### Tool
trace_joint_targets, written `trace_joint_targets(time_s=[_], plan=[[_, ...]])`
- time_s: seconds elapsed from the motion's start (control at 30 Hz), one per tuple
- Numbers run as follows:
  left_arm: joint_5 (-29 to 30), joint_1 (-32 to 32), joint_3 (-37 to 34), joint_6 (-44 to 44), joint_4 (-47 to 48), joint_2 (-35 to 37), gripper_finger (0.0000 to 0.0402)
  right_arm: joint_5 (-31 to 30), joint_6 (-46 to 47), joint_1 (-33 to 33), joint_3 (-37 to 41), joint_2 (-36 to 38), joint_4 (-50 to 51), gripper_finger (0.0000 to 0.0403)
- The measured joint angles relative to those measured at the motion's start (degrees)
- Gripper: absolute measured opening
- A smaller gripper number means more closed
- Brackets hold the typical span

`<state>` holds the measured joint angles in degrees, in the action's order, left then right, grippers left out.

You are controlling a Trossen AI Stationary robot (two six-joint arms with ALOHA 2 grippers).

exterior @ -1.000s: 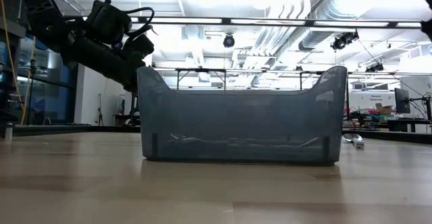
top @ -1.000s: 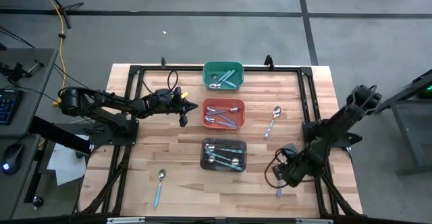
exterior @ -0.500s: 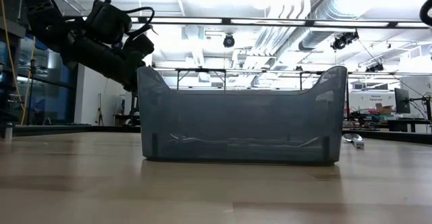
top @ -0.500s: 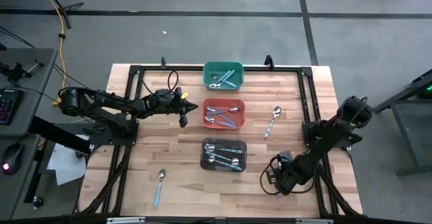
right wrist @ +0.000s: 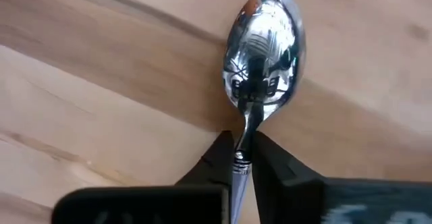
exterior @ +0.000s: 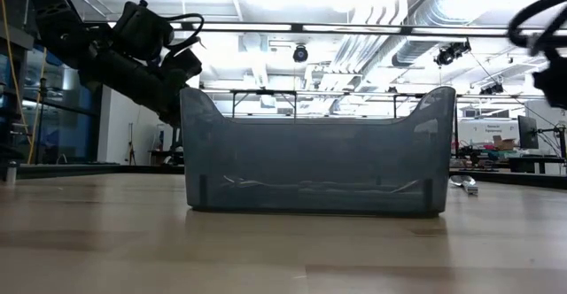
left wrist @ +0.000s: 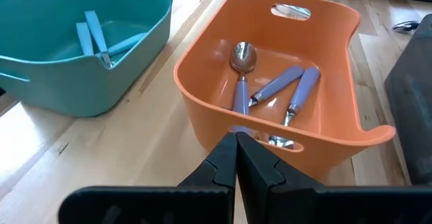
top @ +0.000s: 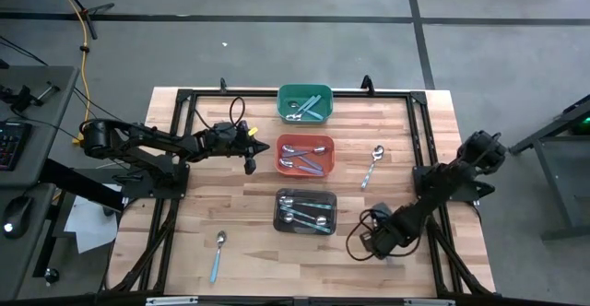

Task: Sort silverware by color (type)
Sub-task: Put the violet spoon into the orange bin

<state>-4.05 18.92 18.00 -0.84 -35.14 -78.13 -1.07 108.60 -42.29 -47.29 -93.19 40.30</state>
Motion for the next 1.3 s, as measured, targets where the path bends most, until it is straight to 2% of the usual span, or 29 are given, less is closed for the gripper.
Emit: trace_joint_targets(time_s=[0.2, 0.37, 0.57, 0.77, 0.87, 0.97, 1.03, 1.3], plan=[[0.2, -0.6, 0.0, -0.7, 0.0, 0.0, 0.0000, -5.5, -12.5, 4.1, -3.4, -0.4, 4.3, 0.0015], [0.2, -2.0, 0.0, -1.1, 0.9, 0.0, 0.0000, -6.6, -25.6, 10.0, -7.8, -0.4, 7.5, 0.0013], [1.0, -3.9, 0.0, -1.1, 1.0, 0.0, 0.0000, -9.2, -41.2, 16.9, -16.9, -0.3, 14.3, 0.0007], [3.5, -5.6, 0.0, -1.0, 1.0, 0.0, 0.0000, -14.4, -54.9, 23.8, -26.8, -0.2, 20.0, 0.0008], [3.5, -6.2, 0.0, -1.0, 1.4, 0.0, 0.0000, -13.4, -60.5, 26.7, -29.1, -0.2, 20.0, 0.0009], [3.5, -7.1, 0.0, -0.8, 2.6, 0.0, 0.0000, -11.9, -60.1, 27.7, -28.8, -0.2, 20.3, 0.0015], [3.5, -7.6, 0.0, -0.5, 3.3, 0.0, 0.0000, -10.4, -56.4, 26.9, -27.5, -0.2, 20.4, 0.0027], [3.5, -8.6, 0.0, 0.0, 3.2, 0.0, 0.0000, -6.0, -32.2, 19.5, -16.8, -0.2, 17.3, 0.0121]])
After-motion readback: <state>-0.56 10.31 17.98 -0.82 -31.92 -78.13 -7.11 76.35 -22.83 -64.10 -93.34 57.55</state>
